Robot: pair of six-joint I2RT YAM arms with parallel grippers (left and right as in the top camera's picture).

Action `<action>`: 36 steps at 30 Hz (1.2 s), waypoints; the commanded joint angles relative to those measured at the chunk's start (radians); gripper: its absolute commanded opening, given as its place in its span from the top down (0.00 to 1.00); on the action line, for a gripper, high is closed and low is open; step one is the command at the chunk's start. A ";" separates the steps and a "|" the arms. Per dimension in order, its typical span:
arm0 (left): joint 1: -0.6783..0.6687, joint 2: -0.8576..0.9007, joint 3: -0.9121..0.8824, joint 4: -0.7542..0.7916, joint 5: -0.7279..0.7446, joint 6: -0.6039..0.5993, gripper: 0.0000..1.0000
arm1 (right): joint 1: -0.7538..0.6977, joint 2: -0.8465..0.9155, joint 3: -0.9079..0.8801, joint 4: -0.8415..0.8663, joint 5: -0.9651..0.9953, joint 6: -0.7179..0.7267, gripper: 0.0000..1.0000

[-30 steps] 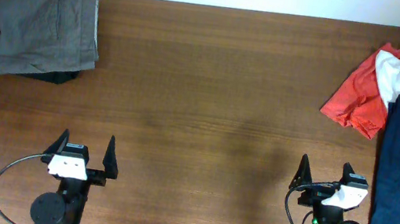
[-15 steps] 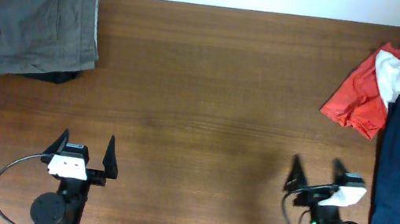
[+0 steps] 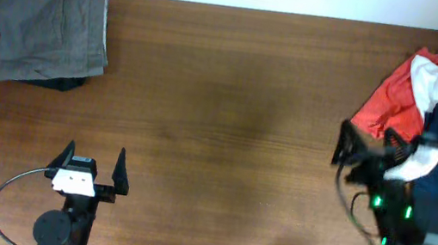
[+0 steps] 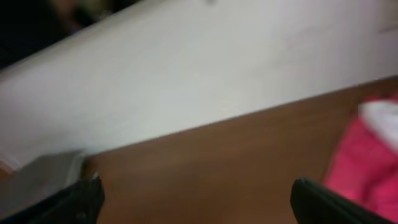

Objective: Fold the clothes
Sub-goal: 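Reach the right gripper to the navy shorts at the right edge and grasp them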

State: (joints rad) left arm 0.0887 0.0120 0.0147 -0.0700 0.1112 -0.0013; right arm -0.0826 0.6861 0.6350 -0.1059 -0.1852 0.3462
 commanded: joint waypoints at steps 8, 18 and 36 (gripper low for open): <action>0.006 -0.006 -0.006 0.000 -0.004 -0.009 0.01 | -0.233 1.075 0.799 -0.525 0.635 -0.291 0.01; 0.006 -0.006 -0.006 0.000 -0.003 -0.010 0.01 | -0.339 1.452 0.798 -0.407 0.636 -0.526 0.14; 0.006 -0.006 -0.006 0.000 -0.004 -0.009 0.01 | -0.402 1.132 1.035 -0.727 0.676 -0.212 0.96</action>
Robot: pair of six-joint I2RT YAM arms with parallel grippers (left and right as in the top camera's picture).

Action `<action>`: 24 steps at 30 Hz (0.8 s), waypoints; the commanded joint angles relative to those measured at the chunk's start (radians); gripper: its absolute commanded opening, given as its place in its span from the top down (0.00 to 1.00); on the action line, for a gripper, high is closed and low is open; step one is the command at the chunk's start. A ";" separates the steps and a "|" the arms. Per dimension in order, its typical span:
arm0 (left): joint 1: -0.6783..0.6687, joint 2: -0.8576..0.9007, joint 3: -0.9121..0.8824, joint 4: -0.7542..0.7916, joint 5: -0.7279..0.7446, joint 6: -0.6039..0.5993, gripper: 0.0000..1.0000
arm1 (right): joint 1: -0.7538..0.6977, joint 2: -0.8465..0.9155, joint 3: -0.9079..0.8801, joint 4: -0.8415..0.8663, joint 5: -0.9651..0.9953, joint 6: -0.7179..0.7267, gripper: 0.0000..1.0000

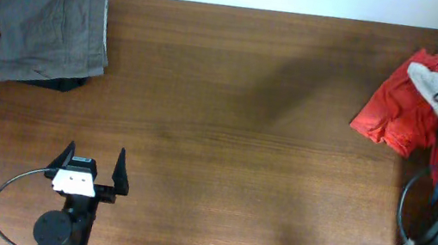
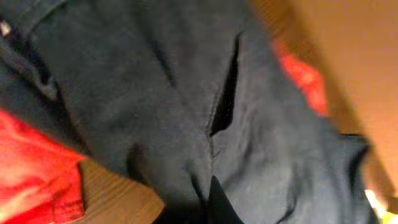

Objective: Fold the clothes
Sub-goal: 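Reach the right gripper to the navy shorts at the right edge and grasp them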

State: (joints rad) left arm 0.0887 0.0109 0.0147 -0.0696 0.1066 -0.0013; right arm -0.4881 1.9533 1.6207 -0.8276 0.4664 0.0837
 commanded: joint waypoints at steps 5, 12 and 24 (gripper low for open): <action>0.006 -0.005 -0.006 0.000 0.001 -0.010 0.01 | 0.003 -0.220 0.027 -0.075 -0.107 0.049 0.92; 0.006 -0.005 -0.006 0.000 0.001 -0.009 0.01 | 0.004 -0.138 -0.196 0.012 -0.328 0.048 0.78; 0.006 -0.005 -0.006 0.000 0.001 -0.010 0.01 | 0.004 -0.140 -0.097 0.055 -0.613 -0.121 0.58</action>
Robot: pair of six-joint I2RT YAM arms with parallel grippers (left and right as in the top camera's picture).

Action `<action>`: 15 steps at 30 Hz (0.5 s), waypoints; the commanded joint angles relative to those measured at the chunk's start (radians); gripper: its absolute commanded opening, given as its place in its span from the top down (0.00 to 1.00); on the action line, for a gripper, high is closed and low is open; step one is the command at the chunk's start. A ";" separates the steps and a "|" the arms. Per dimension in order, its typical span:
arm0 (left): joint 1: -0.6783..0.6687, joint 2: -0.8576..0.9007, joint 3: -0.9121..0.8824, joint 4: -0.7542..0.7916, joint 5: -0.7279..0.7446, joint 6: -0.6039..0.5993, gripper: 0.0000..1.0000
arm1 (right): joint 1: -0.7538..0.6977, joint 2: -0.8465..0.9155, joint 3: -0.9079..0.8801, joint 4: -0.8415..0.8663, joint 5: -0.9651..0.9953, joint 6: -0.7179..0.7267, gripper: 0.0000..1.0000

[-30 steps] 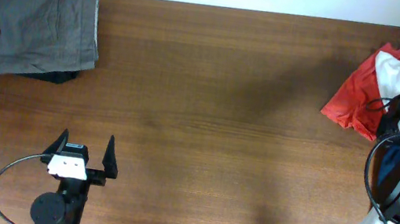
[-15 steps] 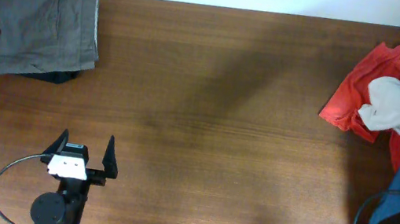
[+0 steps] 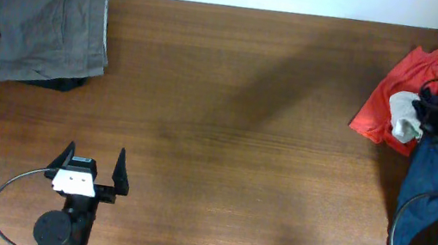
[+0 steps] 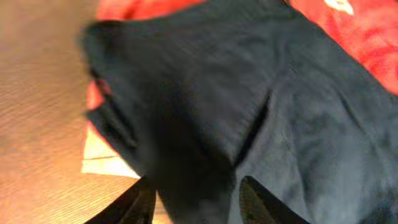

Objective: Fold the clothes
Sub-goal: 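Reach the right gripper to the navy shorts at the right edge and grasp them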

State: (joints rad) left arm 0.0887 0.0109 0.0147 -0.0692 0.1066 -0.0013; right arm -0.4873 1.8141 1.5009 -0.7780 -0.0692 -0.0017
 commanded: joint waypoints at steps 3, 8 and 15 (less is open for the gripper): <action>0.006 -0.005 -0.006 -0.001 0.001 -0.009 0.01 | 0.003 -0.001 0.023 0.003 -0.077 -0.035 0.96; 0.006 -0.005 -0.006 -0.001 0.001 -0.010 0.01 | 0.003 0.023 0.023 -0.019 -0.069 -0.073 0.21; 0.006 -0.005 -0.006 -0.001 0.001 -0.009 0.01 | 0.003 0.052 0.023 -0.014 0.037 -0.073 0.59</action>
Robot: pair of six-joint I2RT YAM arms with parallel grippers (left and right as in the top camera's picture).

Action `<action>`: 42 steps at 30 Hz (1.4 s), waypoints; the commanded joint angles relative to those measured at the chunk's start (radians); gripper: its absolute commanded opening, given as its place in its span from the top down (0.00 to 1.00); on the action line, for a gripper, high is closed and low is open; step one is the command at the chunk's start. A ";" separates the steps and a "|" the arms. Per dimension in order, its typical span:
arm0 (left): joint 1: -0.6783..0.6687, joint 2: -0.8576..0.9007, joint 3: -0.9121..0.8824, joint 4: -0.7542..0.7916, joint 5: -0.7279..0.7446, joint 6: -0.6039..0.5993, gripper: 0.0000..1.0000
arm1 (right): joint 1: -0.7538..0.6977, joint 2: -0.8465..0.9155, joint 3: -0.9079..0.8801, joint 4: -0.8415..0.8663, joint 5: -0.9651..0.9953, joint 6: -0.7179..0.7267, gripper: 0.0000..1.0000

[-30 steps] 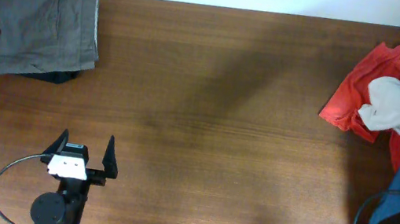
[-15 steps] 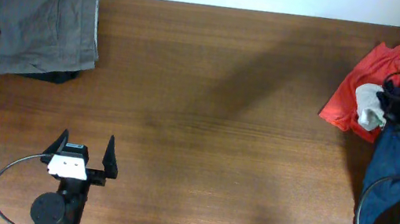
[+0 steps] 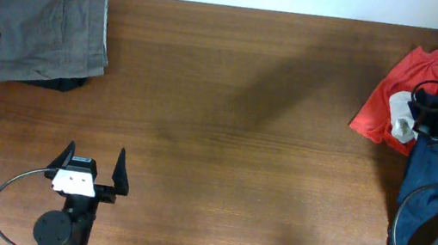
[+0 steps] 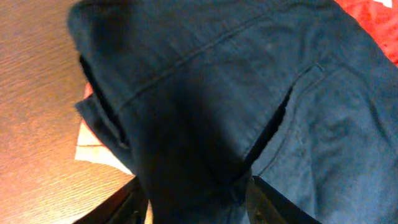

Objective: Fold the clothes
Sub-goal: 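Reach the right gripper to the navy shorts at the right edge and grasp them, then drag the navy shorts with the right gripper onto the table center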

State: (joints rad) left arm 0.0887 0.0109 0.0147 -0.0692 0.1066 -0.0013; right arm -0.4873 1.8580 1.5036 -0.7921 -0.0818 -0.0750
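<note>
A pile of clothes lies at the table's right edge: a red garment (image 3: 387, 104), a white one (image 3: 399, 110) and a navy garment (image 3: 432, 180) running toward the front edge. My right gripper (image 3: 431, 128) sits over this pile. In the right wrist view its fingers (image 4: 127, 205) stand either side of a thick fold of the navy garment (image 4: 217, 93), which fills the gap at the right gripper (image 4: 198, 202). Red cloth (image 4: 373, 18) shows at the top right there. My left gripper (image 3: 93, 164) rests open near the front left, holding nothing.
A folded grey garment (image 3: 52, 28) lies on a black one at the far left corner. The wooden table (image 3: 233, 142) stretches between the two arms. A white scrap (image 4: 93, 146) peeks from under the navy cloth.
The right gripper has shifted slightly on the pile, with the navy fold still between its fingers. The clothes lie much as they did. The left arm has not moved.
At first my right gripper was wide open above the table left of the pile. Then the arm was at the far right edge over the navy and red cloth. Half a second ago its fingers straddled a navy fold, and they still do.
</note>
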 commanded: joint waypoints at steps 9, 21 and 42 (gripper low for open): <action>0.006 -0.005 -0.006 -0.001 0.001 -0.009 0.01 | 0.003 -0.128 0.079 -0.011 0.168 0.163 0.96; 0.006 -0.003 -0.006 -0.001 0.001 -0.009 0.01 | 0.697 -0.386 0.086 0.034 -0.021 0.260 0.96; 0.006 -0.003 -0.006 -0.001 0.001 -0.009 0.01 | 0.455 -0.230 -0.278 -0.286 -0.024 0.433 0.01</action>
State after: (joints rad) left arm 0.0887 0.0109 0.0147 -0.0696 0.1066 -0.0013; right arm 0.0135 1.6310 1.3319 -1.1294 -0.0757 0.2882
